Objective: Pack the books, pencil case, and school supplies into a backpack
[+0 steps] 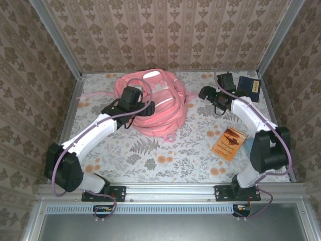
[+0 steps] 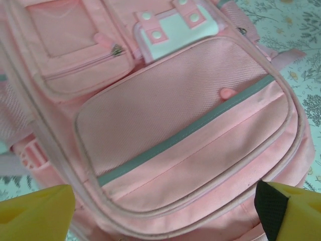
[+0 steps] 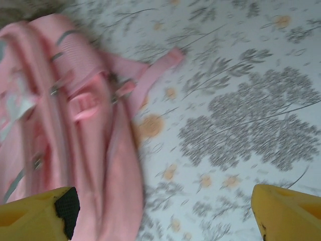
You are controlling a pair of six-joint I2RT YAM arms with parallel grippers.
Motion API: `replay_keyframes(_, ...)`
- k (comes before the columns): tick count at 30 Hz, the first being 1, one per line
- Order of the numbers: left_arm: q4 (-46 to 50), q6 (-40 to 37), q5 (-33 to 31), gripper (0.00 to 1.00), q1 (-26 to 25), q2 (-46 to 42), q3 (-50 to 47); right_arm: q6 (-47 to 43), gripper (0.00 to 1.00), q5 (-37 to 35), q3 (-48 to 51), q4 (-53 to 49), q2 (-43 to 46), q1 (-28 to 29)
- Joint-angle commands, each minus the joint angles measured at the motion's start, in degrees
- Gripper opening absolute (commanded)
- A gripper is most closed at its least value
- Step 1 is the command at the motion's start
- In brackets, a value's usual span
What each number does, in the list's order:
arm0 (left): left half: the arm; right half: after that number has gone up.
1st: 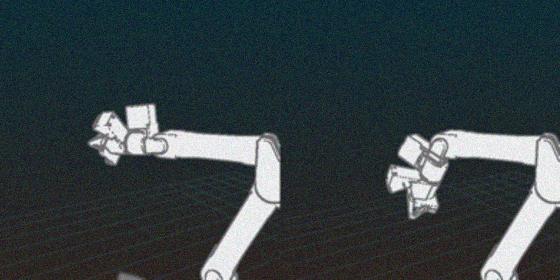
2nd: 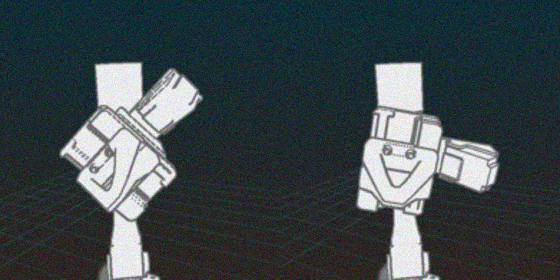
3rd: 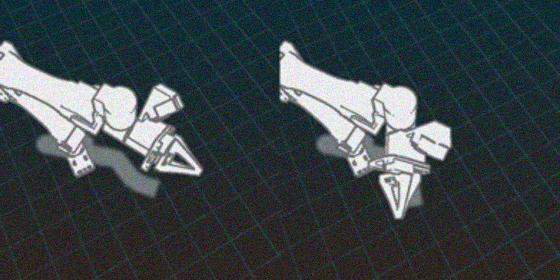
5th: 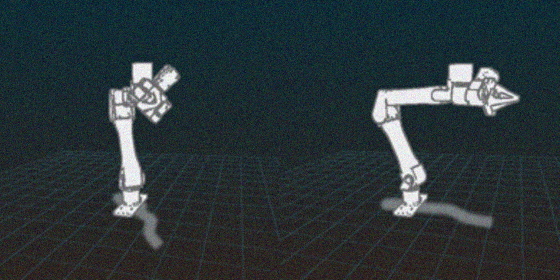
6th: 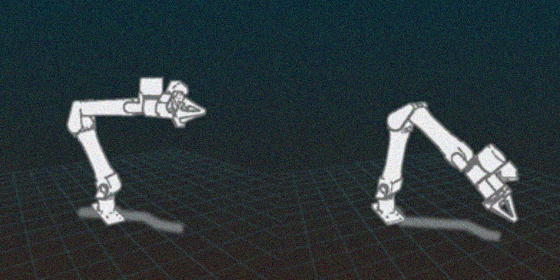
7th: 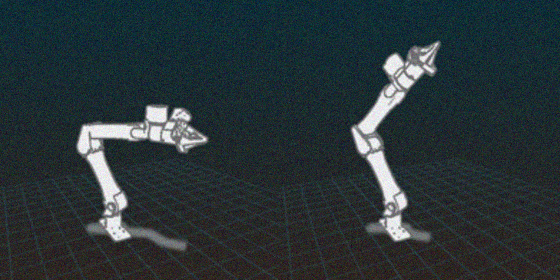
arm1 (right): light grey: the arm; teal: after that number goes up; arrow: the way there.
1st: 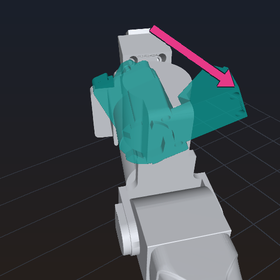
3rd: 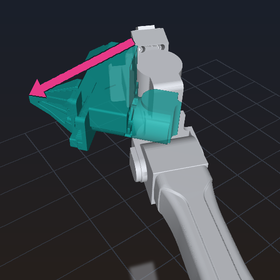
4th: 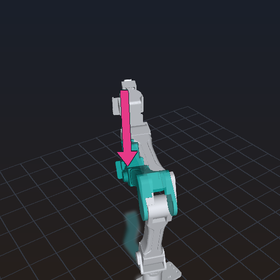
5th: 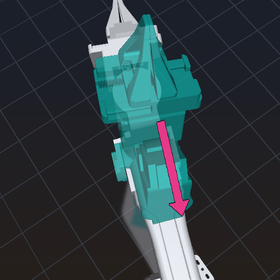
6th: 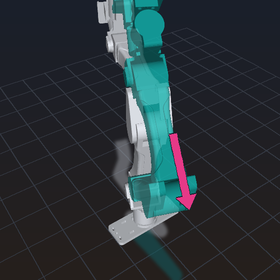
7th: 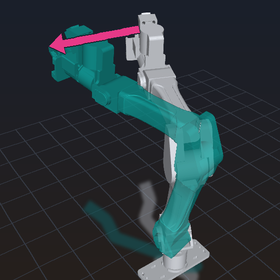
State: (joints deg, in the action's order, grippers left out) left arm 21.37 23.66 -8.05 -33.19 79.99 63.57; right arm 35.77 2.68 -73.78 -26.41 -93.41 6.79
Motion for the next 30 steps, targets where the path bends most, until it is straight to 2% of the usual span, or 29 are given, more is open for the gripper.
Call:
replay_keyframes(1, 0.26, 3.41, -0.13, 0.97, 1.65, -4.13, -2.07, 0.14, 0.90, -3.40, -5.95, -1.57, -5.22, -4.19)
replay_keyframes(10, 0.22, 1.70, 3.40, 1.00, 5.73, -7.21, -2.04, 1.39, 0.89, -3.83, -21.73, -0.90, -24.45, -13.48)
replay_keyframes(15, -0.05, 2.30, 4.66, 1.00, 6.65, -7.15, -2.38, 2.71, 0.88, -5.59, -24.26, 3.53, -29.61, -16.13)
replay_keyframes(20, -0.80, 2.27, 5.16, 1.00, 6.65, -6.82, -3.12, 4.56, 0.88, -6.16, -30.23, 0.69, -35.16, -18.18)
replay_keyframes(22, -0.69, 2.22, 5.57, 1.00, 8.53, -6.44, -3.18, 5.89, 0.88, -4.73, -31.58, 0.07, -37.10, -19.44)
replay_keyframes(26, -0.96, 2.54, 6.08, 1.00, 8.93, -5.66, -3.18, 6.64, 0.89, -1.03, -32.97, 0.58, -39.67, -21.15)
replay_keyframes(30, -1.05, 2.69, 7.04, 1.00, 9.05, -4.52, -2.93, 5.32, 0.89, 0.98, -37.72, -4.81, -42.74, -21.56)
